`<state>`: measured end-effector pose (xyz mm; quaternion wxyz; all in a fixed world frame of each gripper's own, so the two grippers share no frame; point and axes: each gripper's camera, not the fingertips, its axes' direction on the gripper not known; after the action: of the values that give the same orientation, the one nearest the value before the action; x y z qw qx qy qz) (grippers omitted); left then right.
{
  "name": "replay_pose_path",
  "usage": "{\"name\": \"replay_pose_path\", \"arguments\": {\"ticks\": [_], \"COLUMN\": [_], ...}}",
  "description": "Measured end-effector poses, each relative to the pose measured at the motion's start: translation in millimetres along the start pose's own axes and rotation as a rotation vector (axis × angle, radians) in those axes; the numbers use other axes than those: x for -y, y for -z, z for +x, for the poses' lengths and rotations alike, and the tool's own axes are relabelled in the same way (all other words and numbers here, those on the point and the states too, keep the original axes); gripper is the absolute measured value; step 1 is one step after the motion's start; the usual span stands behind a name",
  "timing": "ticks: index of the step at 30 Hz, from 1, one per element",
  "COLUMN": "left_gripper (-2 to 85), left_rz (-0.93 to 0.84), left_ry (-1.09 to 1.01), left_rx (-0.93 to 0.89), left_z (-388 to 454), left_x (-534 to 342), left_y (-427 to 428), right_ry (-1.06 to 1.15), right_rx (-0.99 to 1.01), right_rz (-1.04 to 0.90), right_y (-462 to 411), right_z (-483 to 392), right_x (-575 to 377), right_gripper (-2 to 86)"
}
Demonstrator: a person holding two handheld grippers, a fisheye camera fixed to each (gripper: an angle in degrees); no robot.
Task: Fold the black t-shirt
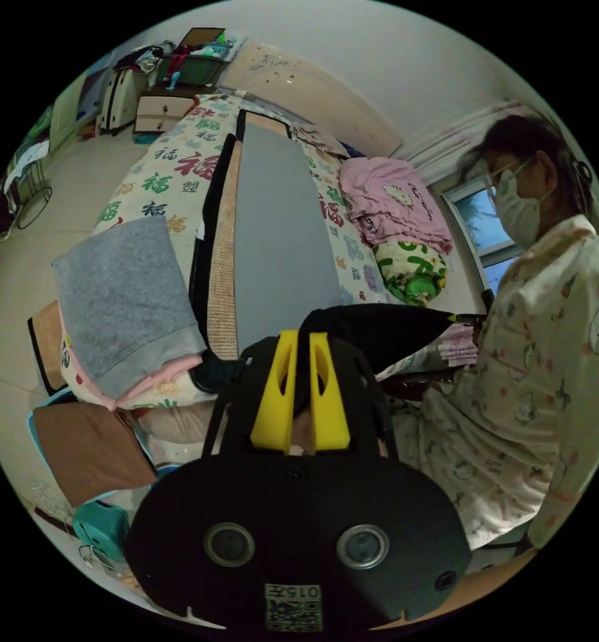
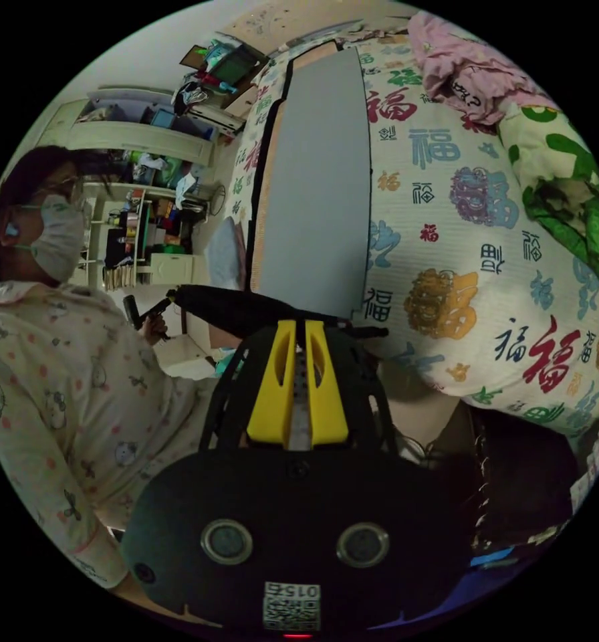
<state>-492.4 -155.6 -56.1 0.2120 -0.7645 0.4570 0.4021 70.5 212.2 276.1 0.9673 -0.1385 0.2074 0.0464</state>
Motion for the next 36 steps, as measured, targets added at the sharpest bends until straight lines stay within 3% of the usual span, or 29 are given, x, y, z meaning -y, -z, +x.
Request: {"name": "replay_pose_path", "arguments": {"ticks": [7, 12, 18, 21, 25, 29, 32, 34, 36], "left_gripper": [0.9, 1.2, 2.3, 4.0, 6.5, 7.1, 8.1, 10.0, 10.8], "left_rz": [0.049, 0.025, -0.068, -0.002, 0.088, 0.089, -0.007, -0.105, -0.082], "left_ry": [0.003, 0.044, 0.075, 0.097, 0.060, 0.009, 0.010, 0.123, 0.311], "left_rx": [0.057, 0.107, 0.255, 0.293, 0.312, 0.326, 0.363, 0.353, 0.269], "left_z": [-75.3, -112.0, -122.1, -108.2, -71.1, -29.1, 4.9, 19.6, 19.2], "left_x": [57.9, 109.8, 144.9, 144.2, 114.0, 52.9, -6.1, -50.0, -84.8], "left_y": [-121.2, -210.5, -295.5, -302.3, -278.6, -254.1, -253.9, -264.9, -269.2], "right_ry": [0.017, -0.075, -0.246, -0.260, -0.179, -0.001, -0.033, -0.100, -0.137], "right_rx": [-0.070, -0.125, -0.239, -0.225, -0.183, -0.481, -0.641, -0.659, -0.557], "right_rz": [0.130, 0.126, 0.099, 0.258, 0.332, 0.514, 0.620, 0.526, 0.254], "right_y": [-83.5, -168.8, -226.6, -210.6, -190.8, -174.5, -198.8, -228.7, -274.5], "right_z": [69.1, 143.0, 216.5, 239.5, 263.9, 228.2, 229.0, 248.8, 288.3], "right_x": [111.3, 217.5, 279.0, 264.0, 218.4, 131.2, 79.4, 61.3, 54.1], "right_gripper": [0.8, 1.2, 3.9, 5.6, 6.0, 7.6, 10.4, 10.2, 11.6]}}
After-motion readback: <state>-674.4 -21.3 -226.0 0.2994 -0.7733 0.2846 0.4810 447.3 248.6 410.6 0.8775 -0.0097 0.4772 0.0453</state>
